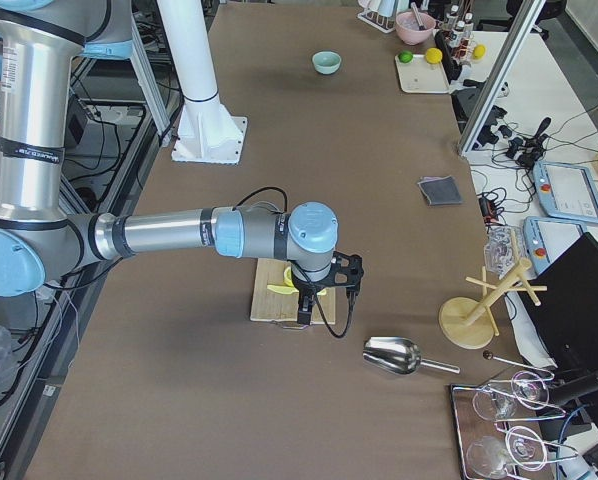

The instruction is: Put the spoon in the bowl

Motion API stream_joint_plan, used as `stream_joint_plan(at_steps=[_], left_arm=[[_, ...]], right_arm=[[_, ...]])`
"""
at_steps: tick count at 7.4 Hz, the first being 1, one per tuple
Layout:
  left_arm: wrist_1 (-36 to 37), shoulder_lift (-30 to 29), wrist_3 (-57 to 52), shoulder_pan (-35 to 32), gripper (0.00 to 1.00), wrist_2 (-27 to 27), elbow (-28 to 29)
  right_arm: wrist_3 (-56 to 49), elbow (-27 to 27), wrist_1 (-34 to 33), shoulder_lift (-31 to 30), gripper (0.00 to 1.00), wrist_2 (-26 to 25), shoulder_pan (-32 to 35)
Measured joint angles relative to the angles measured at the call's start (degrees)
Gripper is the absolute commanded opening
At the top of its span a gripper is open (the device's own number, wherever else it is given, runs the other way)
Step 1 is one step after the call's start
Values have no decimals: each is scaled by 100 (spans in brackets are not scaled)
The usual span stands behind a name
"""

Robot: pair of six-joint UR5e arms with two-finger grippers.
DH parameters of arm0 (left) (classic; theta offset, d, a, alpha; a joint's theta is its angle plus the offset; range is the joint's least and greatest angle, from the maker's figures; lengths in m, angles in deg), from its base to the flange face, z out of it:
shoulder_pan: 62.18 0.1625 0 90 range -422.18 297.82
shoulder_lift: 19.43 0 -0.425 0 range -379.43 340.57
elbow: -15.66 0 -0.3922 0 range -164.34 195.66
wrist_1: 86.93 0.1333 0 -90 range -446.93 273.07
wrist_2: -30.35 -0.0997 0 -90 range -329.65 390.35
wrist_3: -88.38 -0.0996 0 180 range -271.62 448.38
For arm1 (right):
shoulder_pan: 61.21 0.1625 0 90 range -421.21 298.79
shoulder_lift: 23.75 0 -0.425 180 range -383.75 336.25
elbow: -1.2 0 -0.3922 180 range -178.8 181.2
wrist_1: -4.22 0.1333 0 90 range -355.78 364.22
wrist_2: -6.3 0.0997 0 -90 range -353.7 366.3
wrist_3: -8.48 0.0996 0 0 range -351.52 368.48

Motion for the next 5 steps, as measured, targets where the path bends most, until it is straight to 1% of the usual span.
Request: stream_joint_plan(at_steps=[5], left_arm=[[-3,-34,5,5,98,-4,24]], right_arm=[[7,41,13,16,100,0,5]])
